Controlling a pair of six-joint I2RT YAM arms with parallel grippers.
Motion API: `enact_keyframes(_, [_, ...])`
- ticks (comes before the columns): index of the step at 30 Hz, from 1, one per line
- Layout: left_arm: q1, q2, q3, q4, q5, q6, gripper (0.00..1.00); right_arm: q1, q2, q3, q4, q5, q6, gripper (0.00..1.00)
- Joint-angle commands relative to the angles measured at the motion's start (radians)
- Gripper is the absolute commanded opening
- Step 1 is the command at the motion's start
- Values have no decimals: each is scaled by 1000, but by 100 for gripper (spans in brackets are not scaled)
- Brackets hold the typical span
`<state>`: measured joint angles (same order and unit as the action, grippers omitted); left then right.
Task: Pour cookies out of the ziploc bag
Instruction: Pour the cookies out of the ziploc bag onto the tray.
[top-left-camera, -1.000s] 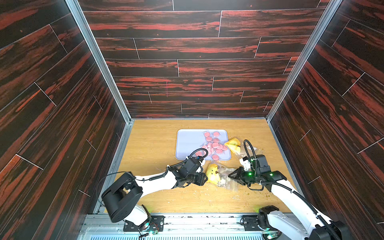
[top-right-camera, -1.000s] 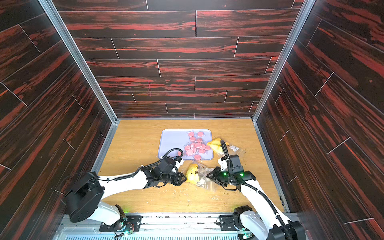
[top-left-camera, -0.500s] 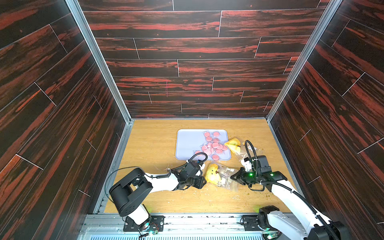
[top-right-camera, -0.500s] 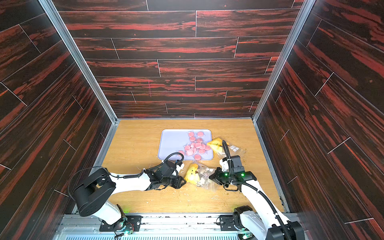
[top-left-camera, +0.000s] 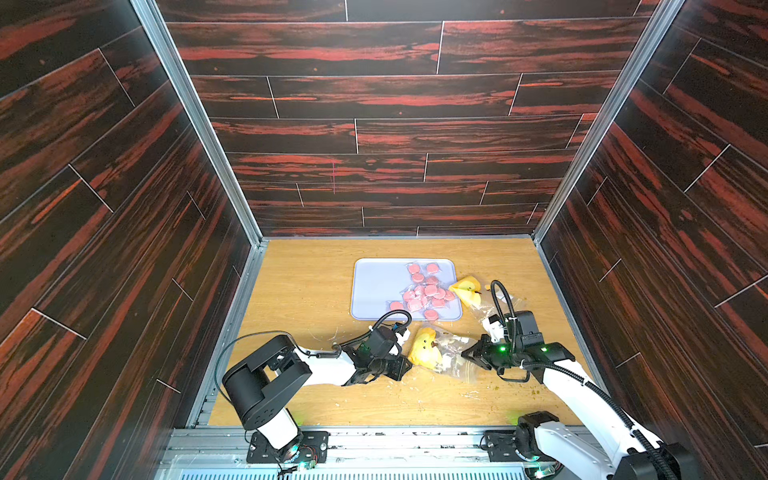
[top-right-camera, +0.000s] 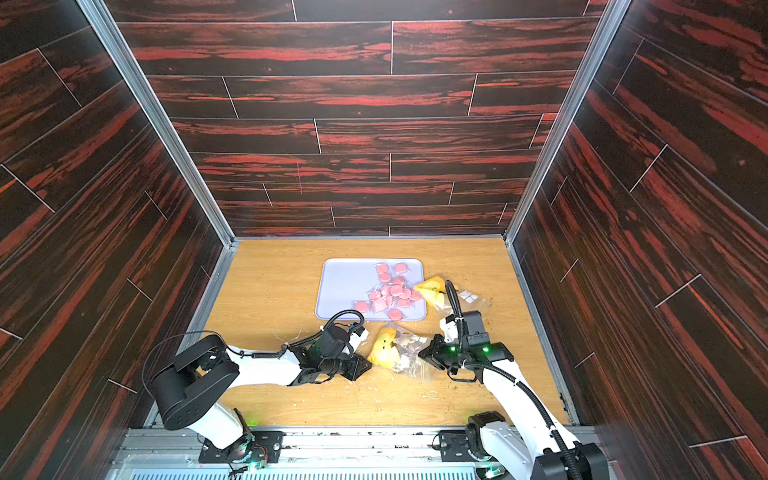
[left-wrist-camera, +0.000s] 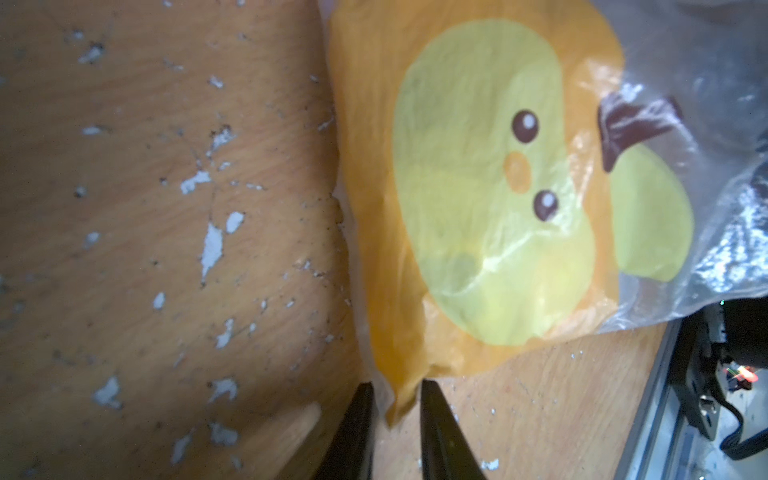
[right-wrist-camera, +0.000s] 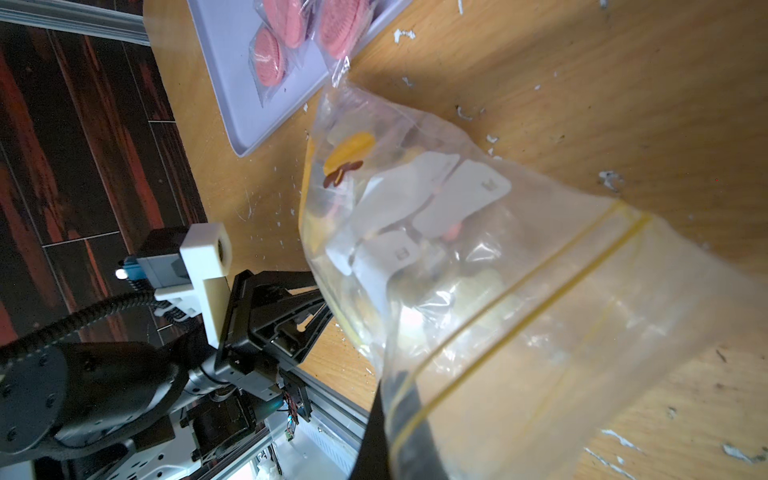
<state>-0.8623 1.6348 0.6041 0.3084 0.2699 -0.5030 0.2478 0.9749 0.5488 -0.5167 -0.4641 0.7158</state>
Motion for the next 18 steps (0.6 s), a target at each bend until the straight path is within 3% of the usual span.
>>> enact_keyframes(1, [-1, -8, -3, 9, -3, 2, 15, -8, 2, 5, -12, -16, -19, 0])
enact_keyframes(10, [0, -70, 46, -103, 1, 20, 0, -9, 25, 67, -26, -31, -45, 0])
enact_keyframes(18, [-1, -134, 114, -227, -40, 9, 0, -9, 48, 159, -29, -48, -55, 0])
